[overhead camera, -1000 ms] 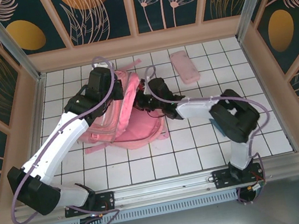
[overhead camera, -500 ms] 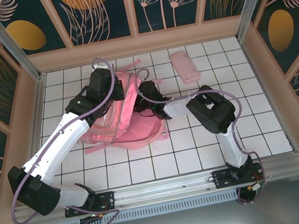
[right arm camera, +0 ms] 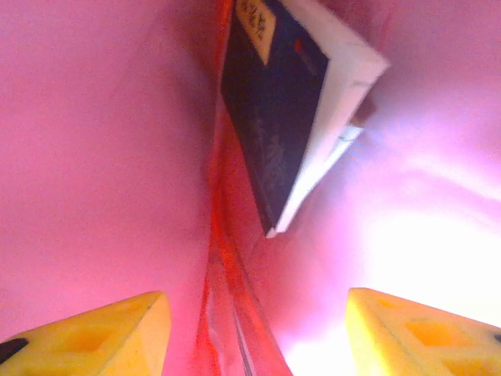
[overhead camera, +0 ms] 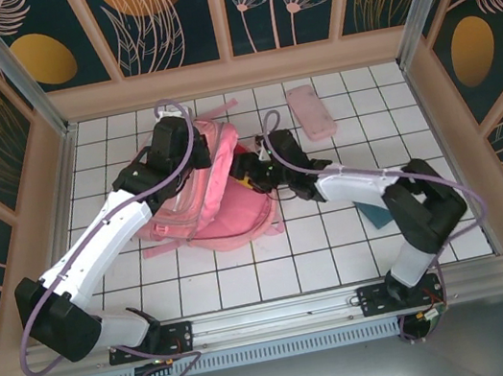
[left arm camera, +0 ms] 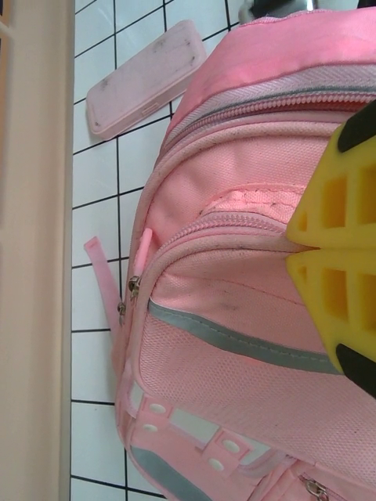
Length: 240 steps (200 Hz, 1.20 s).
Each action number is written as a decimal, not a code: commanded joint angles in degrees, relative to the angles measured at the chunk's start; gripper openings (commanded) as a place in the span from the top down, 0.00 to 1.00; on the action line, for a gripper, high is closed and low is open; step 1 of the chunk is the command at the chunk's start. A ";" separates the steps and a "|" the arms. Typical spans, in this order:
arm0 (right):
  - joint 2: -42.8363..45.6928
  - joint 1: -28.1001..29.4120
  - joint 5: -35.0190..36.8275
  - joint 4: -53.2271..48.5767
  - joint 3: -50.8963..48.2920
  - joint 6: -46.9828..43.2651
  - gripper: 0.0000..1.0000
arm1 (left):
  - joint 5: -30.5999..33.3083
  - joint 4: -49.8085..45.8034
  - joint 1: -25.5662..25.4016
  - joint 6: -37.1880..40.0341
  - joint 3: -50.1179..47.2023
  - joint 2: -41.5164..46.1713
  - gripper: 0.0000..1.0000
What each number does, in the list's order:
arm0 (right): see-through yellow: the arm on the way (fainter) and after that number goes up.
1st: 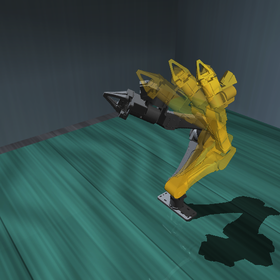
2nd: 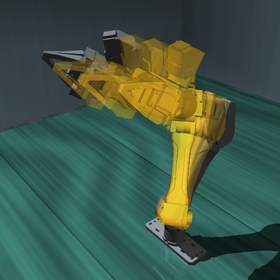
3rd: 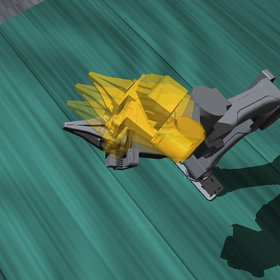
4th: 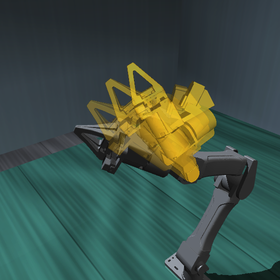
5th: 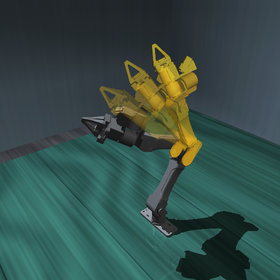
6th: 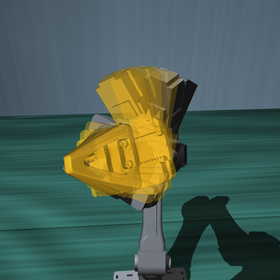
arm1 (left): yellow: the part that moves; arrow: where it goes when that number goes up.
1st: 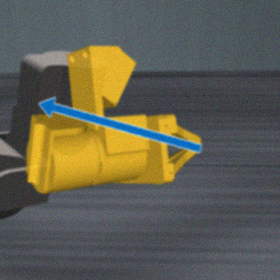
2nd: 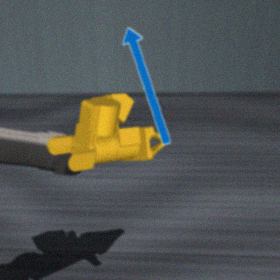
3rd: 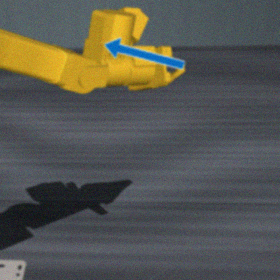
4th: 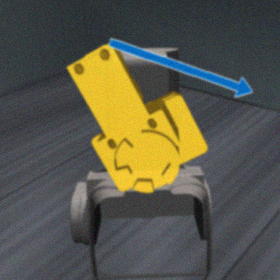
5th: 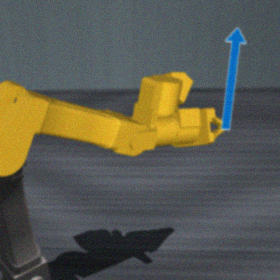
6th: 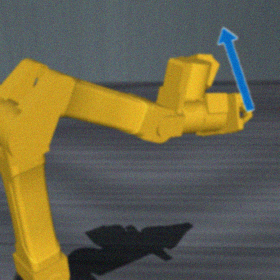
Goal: Pack the student bag
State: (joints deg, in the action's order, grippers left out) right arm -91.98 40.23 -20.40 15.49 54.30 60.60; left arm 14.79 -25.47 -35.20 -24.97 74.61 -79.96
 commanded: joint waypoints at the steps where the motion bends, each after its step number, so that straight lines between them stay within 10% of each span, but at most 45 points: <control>1: 6.93 -3.08 5.66 -12.08 -2.54 -5.69 0.39 | -1.86 7.42 -0.05 -1.68 0.53 -0.47 0.96; 50: 18.00 -12.46 9.29 -16.30 -11.27 -10.36 0.34 | -8.08 7.14 -0.07 -5.59 1.19 -7.03 0.82; 113: 22.39 -9.54 8.53 -16.52 -11.75 -13.79 0.32 | -12.39 8.82 0.04 -8.34 11.00 -19.46 0.88; 188: 10.40 1.70 12.64 -22.36 -4.13 -12.52 0.40 | -5.08 3.80 1.77 -9.31 1.24 -9.53 0.48; 240: -0.06 2.07 10.85 -24.73 2.72 -15.99 0.55 | -3.98 0.59 1.74 -9.48 -3.75 -4.78 0.41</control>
State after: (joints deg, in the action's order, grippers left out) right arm -89.12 42.11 -10.11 -6.68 52.95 46.85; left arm 9.41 -22.26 -33.56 -34.20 72.58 -86.32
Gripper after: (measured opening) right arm 0.497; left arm 0.584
